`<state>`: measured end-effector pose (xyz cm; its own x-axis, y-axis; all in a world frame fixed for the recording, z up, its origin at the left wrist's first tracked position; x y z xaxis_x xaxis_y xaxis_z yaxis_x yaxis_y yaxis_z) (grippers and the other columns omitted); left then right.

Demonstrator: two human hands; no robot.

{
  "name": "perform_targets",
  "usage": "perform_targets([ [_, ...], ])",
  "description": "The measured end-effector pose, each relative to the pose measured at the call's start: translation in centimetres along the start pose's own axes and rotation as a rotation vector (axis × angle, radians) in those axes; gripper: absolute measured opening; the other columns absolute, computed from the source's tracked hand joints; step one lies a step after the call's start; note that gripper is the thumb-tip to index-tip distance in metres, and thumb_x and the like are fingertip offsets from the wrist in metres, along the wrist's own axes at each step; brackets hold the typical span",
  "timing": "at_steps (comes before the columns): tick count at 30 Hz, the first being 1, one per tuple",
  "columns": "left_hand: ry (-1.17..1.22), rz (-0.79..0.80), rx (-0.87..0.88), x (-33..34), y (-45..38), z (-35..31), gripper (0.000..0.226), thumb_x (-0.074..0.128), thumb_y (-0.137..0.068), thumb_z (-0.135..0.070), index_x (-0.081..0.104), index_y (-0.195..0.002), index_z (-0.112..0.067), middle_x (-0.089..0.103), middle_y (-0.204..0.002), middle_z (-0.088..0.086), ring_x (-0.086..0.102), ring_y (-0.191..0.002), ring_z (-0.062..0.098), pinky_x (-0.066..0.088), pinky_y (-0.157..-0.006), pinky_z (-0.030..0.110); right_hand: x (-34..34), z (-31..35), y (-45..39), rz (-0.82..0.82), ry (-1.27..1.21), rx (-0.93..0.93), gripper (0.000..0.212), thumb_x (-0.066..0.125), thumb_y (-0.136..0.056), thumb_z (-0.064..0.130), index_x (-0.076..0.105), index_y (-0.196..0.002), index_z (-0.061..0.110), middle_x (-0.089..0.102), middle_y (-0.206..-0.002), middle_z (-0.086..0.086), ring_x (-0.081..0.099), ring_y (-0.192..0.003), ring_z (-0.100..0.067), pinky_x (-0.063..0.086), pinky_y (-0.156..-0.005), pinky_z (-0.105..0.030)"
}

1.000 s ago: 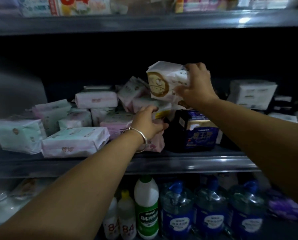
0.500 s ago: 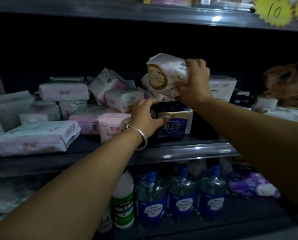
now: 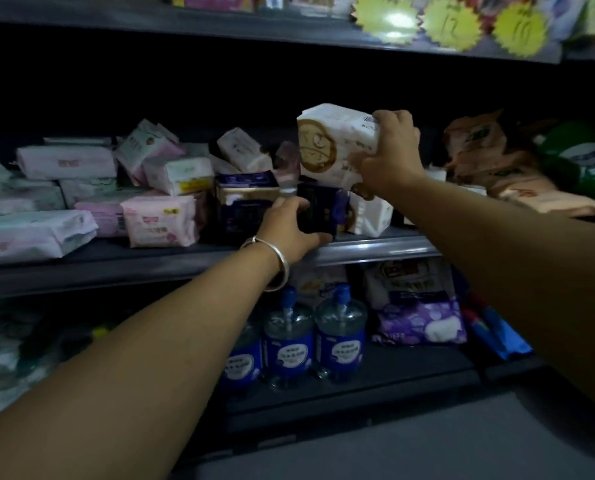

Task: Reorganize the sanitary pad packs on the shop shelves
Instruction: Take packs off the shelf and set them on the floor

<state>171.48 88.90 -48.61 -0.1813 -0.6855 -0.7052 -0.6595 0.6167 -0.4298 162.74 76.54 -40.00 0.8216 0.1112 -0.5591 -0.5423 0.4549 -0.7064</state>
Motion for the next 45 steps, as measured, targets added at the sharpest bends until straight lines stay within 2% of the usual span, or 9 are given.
perform_targets([
  [3,0.004,0.022,-0.014,4.0,-1.4,-2.4,0.063,0.077,-0.074,-0.031,0.050,-0.126,-0.008,0.043,-0.130,0.012,0.047,-0.119,0.026,0.038,-0.100,0.026,-1.6,-3.5,-0.2,-0.020,0.000,0.023,0.053,0.060,-0.088,0.015,0.037,-0.135,0.007,0.030,-0.139,-0.013,0.029,-0.127,-0.030,0.028,-0.106,-0.035],
  [5,0.021,0.027,-0.018,6.5,-3.0,-3.9,0.068,0.078,-0.069,-0.036,0.051,-0.123,-0.006,0.043,-0.127,0.014,0.047,-0.117,0.030,0.040,-0.101,0.032,-2.2,-5.7,-0.6,-0.023,0.008,0.033,0.053,0.061,-0.087,0.013,0.038,-0.135,0.006,0.031,-0.139,-0.013,0.029,-0.127,-0.030,0.030,-0.105,-0.036],
  [10,-0.033,0.001,-0.028,11.0,-6.6,-6.2,0.075,0.074,-0.077,-0.032,0.036,-0.139,-0.012,0.032,-0.140,0.009,0.032,-0.127,0.029,0.031,-0.107,0.034,-3.3,-10.8,-1.8,-0.049,0.041,0.059,0.054,0.062,-0.086,0.011,0.038,-0.134,0.006,0.031,-0.139,-0.012,0.030,-0.126,-0.029,0.032,-0.105,-0.036],
  [23,-0.111,-0.177,-0.190,14.6,-13.0,-4.8,0.092,0.076,-0.074,-0.036,0.022,-0.144,-0.011,0.019,-0.148,0.009,0.022,-0.133,0.031,0.028,-0.108,0.042,-1.4,-16.2,-5.0,-0.033,0.004,0.116,0.059,0.061,-0.086,0.011,0.035,-0.139,0.008,0.032,-0.137,-0.010,0.029,-0.126,-0.025,0.030,-0.105,-0.030],
  [27,-0.208,-0.311,-0.256,15.2,-14.3,-4.7,0.069,0.076,-0.072,-0.039,0.042,-0.126,-0.014,0.030,-0.138,0.008,0.029,-0.127,0.029,0.030,-0.099,0.041,-0.7,-17.8,-5.9,-0.046,-0.012,0.128,0.060,0.062,-0.087,0.014,0.034,-0.139,0.009,0.032,-0.137,-0.009,0.029,-0.127,-0.024,0.030,-0.104,-0.029],
  [31,-0.174,-0.356,-0.264,16.9,-14.4,-4.9,0.061,0.072,-0.077,-0.025,0.036,-0.126,-0.016,0.028,-0.141,0.013,0.031,-0.127,0.032,0.029,-0.101,0.042,0.5,-19.1,-5.7,-0.104,-0.031,0.099,0.056,0.061,-0.088,0.015,0.036,-0.138,0.009,0.034,-0.137,-0.011,0.031,-0.125,-0.025,0.031,-0.102,-0.027],
  [35,0.038,-0.353,-0.273,16.4,-13.8,-5.3,0.061,0.069,-0.077,-0.014,0.032,-0.126,-0.013,0.030,-0.135,0.016,0.039,-0.119,0.039,0.040,-0.092,0.045,0.6,-19.1,-5.0,-0.140,-0.033,0.058,0.054,0.060,-0.089,0.016,0.037,-0.137,0.009,0.033,-0.137,-0.012,0.032,-0.126,-0.025,0.031,-0.102,-0.027],
  [41,-0.001,-0.388,-0.173,12.7,-11.1,-7.2,0.082,0.077,-0.068,-0.021,0.029,-0.134,-0.009,0.030,-0.136,0.014,0.037,-0.121,0.034,0.040,-0.093,0.038,-2.9,-17.5,-3.4,-0.160,-0.114,0.068,0.051,0.058,-0.089,0.013,0.038,-0.136,0.009,0.034,-0.137,-0.011,0.032,-0.126,-0.023,0.031,-0.098,-0.023],
  [45,-0.032,-0.321,-0.161,10.0,-8.8,-7.0,0.079,0.078,-0.066,-0.024,0.036,-0.129,-0.004,0.034,-0.132,0.015,0.038,-0.121,0.031,0.039,-0.097,0.034,-3.9,-16.0,-2.4,-0.115,-0.159,0.093,0.051,0.060,-0.088,0.015,0.040,-0.134,0.009,0.036,-0.133,-0.012,0.037,-0.123,-0.026,0.038,-0.103,-0.033],
])
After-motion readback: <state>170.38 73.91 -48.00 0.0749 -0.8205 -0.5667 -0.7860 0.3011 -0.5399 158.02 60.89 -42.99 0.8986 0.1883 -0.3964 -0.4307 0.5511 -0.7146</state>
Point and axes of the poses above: each hand's wrist, its own y-axis away from the middle knuckle, its own x-axis out of the palm, z = x × y, the point moved 5 cm from there along -y, towards the middle knuckle
